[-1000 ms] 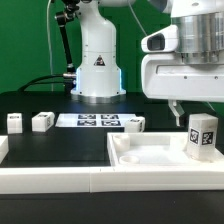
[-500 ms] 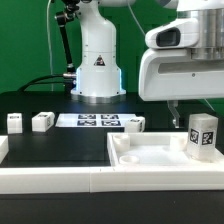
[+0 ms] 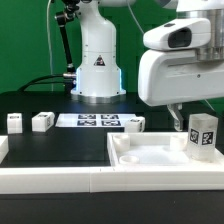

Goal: Assemble square table

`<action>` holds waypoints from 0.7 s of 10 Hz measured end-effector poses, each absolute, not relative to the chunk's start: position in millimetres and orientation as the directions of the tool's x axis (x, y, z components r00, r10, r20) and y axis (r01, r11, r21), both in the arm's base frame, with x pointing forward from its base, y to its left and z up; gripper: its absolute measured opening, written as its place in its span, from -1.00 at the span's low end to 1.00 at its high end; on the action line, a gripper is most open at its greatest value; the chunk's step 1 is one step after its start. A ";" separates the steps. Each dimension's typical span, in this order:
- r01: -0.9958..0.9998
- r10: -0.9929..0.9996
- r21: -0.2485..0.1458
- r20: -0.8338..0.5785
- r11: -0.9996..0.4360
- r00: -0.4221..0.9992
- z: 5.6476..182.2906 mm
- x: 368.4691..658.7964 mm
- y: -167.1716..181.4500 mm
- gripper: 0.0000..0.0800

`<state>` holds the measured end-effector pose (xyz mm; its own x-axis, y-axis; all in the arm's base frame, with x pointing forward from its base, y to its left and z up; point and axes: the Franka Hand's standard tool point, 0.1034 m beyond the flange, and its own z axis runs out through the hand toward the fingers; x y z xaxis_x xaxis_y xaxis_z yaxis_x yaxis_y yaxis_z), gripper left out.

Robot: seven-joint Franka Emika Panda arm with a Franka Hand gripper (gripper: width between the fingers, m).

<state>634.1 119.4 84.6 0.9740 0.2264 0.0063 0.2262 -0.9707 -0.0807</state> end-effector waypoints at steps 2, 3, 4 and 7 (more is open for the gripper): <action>0.225 0.225 -0.081 0.006 -0.971 0.974 84.5 634.1 119.3 0.55; 0.225 0.225 -0.081 0.006 -0.971 0.974 84.5 634.1 119.3 0.11; 0.213 0.214 -0.082 0.005 -0.974 0.977 84.5 634.1 119.4 0.11; 0.101 0.101 -0.082 -0.004 -0.992 0.995 84.3 634.3 118.0 -0.28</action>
Offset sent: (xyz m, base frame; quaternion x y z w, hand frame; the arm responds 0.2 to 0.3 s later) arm 0.0000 0.0000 0.0000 0.0000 0.0000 0.0000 1.0000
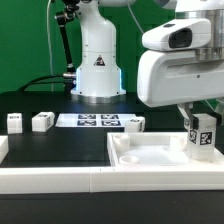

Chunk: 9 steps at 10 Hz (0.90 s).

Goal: Assemble square table

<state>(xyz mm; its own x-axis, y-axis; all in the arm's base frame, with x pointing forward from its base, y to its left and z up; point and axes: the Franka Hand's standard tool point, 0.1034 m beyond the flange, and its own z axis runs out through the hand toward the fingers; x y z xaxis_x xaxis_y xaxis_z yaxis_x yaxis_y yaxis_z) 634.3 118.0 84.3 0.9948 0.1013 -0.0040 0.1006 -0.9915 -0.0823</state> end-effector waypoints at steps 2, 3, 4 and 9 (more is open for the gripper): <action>-0.056 -0.055 -0.105 -0.016 -0.993 0.998 83.9 634.9 114.9 -0.28; -0.190 -0.188 -0.106 -0.026 -0.976 0.982 83.7 635.1 114.2 -0.28; -0.286 -0.284 -0.103 -0.035 -0.953 0.958 83.6 635.3 113.5 -0.28; -0.727 -0.722 -0.073 -0.089 -0.683 0.687 83.1 634.8 110.6 -0.27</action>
Offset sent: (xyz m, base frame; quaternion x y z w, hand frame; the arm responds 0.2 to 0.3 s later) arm -0.0055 0.0006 0.0011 0.0234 -0.0015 0.2886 0.9572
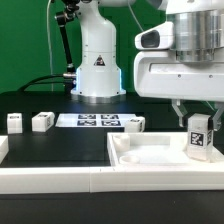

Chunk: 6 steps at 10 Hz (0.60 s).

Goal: Assemble square table

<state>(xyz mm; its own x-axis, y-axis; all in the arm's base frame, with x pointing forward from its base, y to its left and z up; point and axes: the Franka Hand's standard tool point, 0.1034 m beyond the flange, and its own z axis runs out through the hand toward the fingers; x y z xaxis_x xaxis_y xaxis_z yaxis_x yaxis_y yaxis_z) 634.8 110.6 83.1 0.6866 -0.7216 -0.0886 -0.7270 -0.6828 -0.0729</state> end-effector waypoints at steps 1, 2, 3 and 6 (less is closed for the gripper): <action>-0.782 -0.776 -0.064 -0.094 -0.620 0.623 82.8 634.4 110.8 -0.27; -0.843 -0.838 -0.051 -0.098 -0.535 0.537 82.3 633.5 111.1 -0.27; -0.890 -0.884 -0.041 -0.100 -0.455 0.457 82.2 633.2 111.5 -0.27; -0.953 -0.946 -0.025 -0.109 -0.303 0.304 81.9 633.1 110.4 -0.27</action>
Offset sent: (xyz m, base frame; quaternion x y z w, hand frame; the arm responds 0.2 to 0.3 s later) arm -0.0073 0.0000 -0.0012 -0.0081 0.0087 0.2593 0.9657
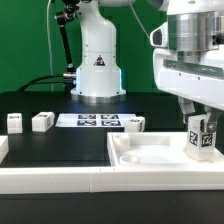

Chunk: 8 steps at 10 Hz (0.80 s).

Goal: Assemble square table

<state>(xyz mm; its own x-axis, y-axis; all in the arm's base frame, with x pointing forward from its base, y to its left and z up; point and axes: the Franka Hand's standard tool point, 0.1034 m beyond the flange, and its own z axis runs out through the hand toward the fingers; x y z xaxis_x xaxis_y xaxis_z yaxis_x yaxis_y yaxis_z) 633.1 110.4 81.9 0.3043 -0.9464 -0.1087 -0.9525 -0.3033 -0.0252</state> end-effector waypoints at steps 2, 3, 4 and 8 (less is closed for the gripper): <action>-0.973 -0.962 -0.024 -0.142 -0.231 0.232 81.9 633.9 107.7 -0.27; -0.977 -0.967 -0.021 -0.141 -0.213 0.214 81.8 633.8 107.8 -0.27; -0.968 -0.958 -0.027 -0.140 -0.249 0.251 81.7 633.9 107.7 -0.27; -0.868 -0.858 -0.058 -0.132 -0.493 0.496 82.8 634.8 113.8 0.59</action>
Offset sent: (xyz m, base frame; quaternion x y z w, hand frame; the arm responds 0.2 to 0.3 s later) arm 0.0000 0.0000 0.0000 0.0000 0.0000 0.0000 1.0000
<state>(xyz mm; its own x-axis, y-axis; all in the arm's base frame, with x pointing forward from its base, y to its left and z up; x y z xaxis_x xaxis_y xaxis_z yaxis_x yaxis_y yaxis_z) 634.8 113.8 82.8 0.4963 -0.8581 -0.1315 -0.8680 -0.4931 -0.0582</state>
